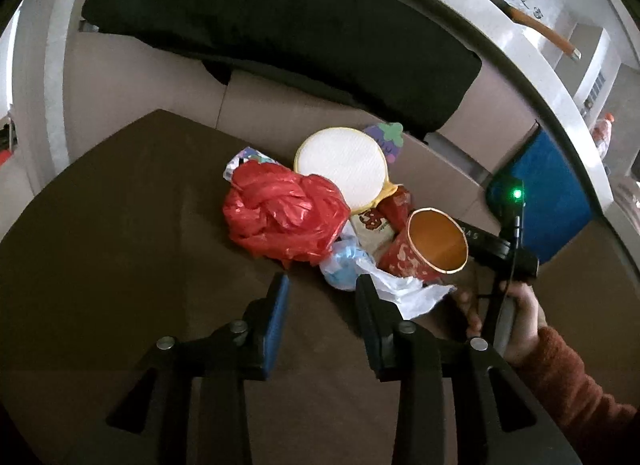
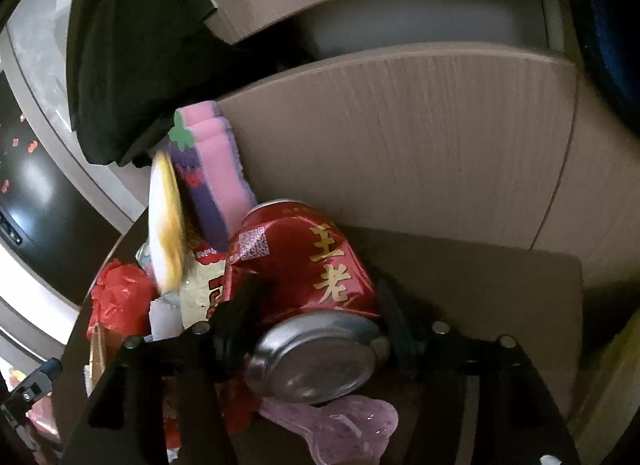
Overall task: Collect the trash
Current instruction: 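Grasp the red paper cup with the left tool while the right tool grasps the red can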
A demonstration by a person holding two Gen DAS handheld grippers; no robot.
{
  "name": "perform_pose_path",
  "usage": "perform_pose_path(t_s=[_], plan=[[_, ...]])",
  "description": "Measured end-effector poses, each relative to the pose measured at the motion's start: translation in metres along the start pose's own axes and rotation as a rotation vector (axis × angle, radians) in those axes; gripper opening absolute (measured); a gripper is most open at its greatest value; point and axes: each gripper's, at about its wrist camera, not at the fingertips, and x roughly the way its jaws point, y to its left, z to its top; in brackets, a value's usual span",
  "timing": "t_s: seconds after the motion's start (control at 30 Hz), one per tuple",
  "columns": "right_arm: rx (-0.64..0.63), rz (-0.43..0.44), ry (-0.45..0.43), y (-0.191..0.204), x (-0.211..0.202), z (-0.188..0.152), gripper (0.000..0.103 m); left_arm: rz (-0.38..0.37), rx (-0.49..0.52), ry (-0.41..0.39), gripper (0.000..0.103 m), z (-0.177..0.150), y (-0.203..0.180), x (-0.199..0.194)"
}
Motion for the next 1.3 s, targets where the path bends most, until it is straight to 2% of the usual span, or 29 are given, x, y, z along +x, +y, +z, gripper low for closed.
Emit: perform_pose_path(t_s=[0.07, 0.17, 0.3, 0.37, 0.4, 0.43, 0.47, 0.5, 0.57, 0.63, 0.73, 0.77, 0.83, 0.9, 0.97, 1.07, 1.1, 1.13, 1.17, 1.23, 1.3], plan=[[0.014, 0.014, 0.009, -0.002, 0.000, -0.001, 0.059, -0.001, 0.001, 0.002, 0.036, -0.002, 0.001, 0.002], [0.054, 0.045, 0.041, -0.011, 0.000, -0.003, 0.068, -0.004, -0.018, 0.008, 0.036, -0.007, 0.003, 0.004], [0.087, 0.100, 0.065, -0.014, -0.005, -0.009, 0.067, -0.014, -0.028, 0.016, 0.036, -0.010, 0.002, 0.005], [0.058, 0.118, 0.057, -0.009, -0.015, -0.014, 0.063, -0.022, -0.019, 0.017, 0.036, -0.012, -0.004, 0.002], [0.039, 0.097, 0.032, -0.007, -0.024, -0.015, 0.054, -0.032, -0.014, 0.018, 0.036, -0.012, -0.009, 0.002], [0.035, 0.087, 0.018, -0.007, -0.029, -0.013, 0.038, -0.040, -0.012, 0.019, 0.036, -0.012, -0.012, 0.002], [0.043, 0.081, 0.002, -0.010, -0.040, -0.013, 0.026, -0.052, -0.014, 0.022, 0.037, -0.010, -0.017, 0.004], [0.053, 0.079, 0.001, -0.012, -0.044, -0.013, 0.004, -0.064, -0.019, 0.024, 0.037, -0.009, -0.022, 0.006], [0.051, 0.056, -0.002, -0.016, -0.053, -0.014, 0.007, -0.095, -0.037, 0.040, 0.038, -0.004, -0.034, 0.014], [0.012, -0.007, -0.001, -0.019, -0.061, -0.018, 0.007, -0.119, -0.063, 0.064, 0.038, 0.004, -0.047, 0.025], [0.033, -0.037, -0.049, -0.032, -0.080, -0.025, 0.010, -0.119, -0.119, 0.091, 0.038, 0.011, -0.060, 0.037], [0.050, -0.035, -0.071, -0.036, -0.087, -0.027, 0.016, -0.126, -0.143, 0.098, 0.038, 0.012, -0.063, 0.040], [0.075, -0.012, -0.095, -0.050, -0.098, -0.027, 0.050, -0.135, -0.196, 0.127, 0.039, 0.013, -0.070, 0.050], [0.095, 0.013, -0.123, -0.057, -0.107, -0.032, 0.052, -0.096, -0.207, 0.138, 0.039, 0.016, -0.080, 0.061], [0.090, -0.005, -0.134, -0.060, -0.110, -0.034, 0.052, -0.036, -0.176, 0.139, 0.039, 0.022, -0.093, 0.072], [0.067, -0.033, -0.141, -0.055, -0.115, -0.042, 0.052, 0.125, -0.073, 0.190, 0.038, 0.026, -0.109, 0.094], [0.061, -0.041, -0.140, -0.055, -0.118, -0.045, 0.052, 0.168, -0.050, 0.201, 0.038, 0.024, -0.112, 0.099], [0.053, -0.050, -0.136, -0.055, -0.120, -0.047, 0.052, 0.187, -0.042, 0.204, 0.034, 0.022, -0.113, 0.102], [0.041, -0.056, -0.134, -0.057, -0.124, -0.050, 0.052, 0.179, -0.044, 0.203, 0.021, 0.019, -0.112, 0.103], [0.001, -0.072, -0.134, -0.051, -0.125, -0.055, 0.052, 0.149, -0.046, 0.204, 0.007, 0.015, -0.109, 0.100], [-0.058, -0.090, -0.136, -0.042, -0.126, -0.058, 0.052, 0.134, -0.024, 0.182, 0.005, 0.010, -0.106, 0.087]])
